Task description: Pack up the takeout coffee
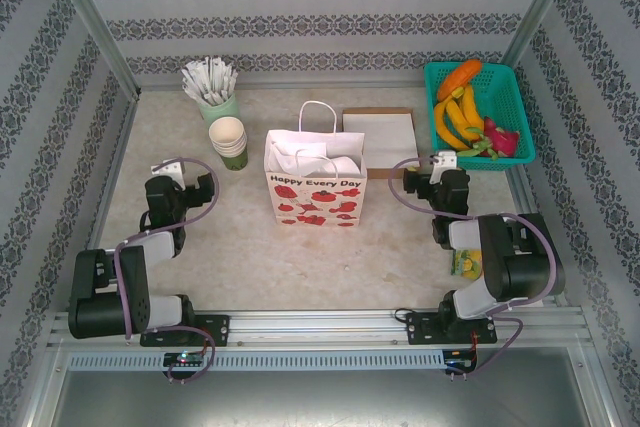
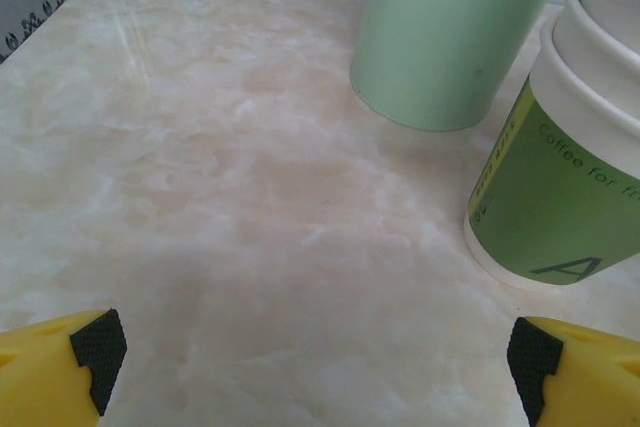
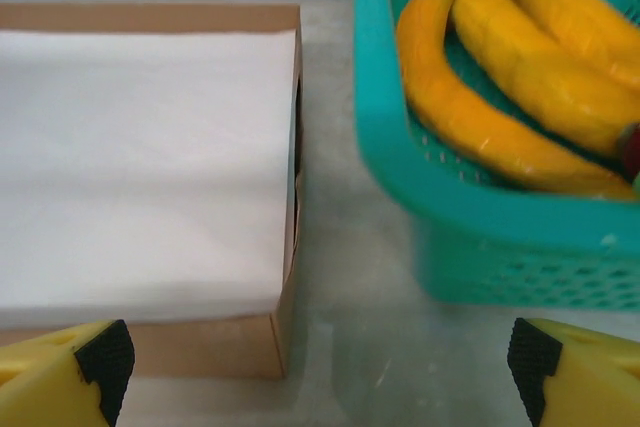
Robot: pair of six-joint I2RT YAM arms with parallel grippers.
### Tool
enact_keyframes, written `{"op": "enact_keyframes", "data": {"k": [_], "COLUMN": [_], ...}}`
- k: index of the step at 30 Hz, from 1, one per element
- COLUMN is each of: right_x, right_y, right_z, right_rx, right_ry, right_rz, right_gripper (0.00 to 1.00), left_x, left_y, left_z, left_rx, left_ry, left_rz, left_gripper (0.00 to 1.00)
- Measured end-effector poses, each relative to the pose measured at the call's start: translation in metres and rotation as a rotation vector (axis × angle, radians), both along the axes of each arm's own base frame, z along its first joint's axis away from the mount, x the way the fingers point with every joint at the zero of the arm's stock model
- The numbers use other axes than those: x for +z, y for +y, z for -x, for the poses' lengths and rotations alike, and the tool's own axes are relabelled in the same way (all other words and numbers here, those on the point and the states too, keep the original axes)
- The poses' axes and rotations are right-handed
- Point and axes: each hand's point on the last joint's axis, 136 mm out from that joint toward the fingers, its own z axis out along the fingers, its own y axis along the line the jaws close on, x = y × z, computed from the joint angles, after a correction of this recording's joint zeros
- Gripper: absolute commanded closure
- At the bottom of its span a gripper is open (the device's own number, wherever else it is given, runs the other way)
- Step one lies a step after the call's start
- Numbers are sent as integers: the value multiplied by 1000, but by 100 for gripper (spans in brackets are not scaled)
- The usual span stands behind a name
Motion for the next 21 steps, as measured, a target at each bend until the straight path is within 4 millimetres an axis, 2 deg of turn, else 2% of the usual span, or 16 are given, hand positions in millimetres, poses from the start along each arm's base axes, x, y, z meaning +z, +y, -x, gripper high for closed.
{"op": "enact_keyframes", "data": {"k": [6,10,14,21], "right_x": [3,3,3,3], "right_y": [-5,-6,-6,-6], "right_z": [-1,-1,-1,-1], "right_rx": [-27,-30,-31,-34], "right_ry": [-10,-12,-13,-13], "right_rz": [10,11,11,12], "right_gripper": [2,2,2,2], "left_x": [-1,-4,-31,-31], "left_y": [-9,-27,-49,-30], "left_z": [-10,-16,-25,-25], "left_rx": [-43,-95,-148,-30], "left_ry": [-21,-37,28,31], "left_rz": [12,-8,-46,-113], "left_gripper": [0,0,0,0]}}
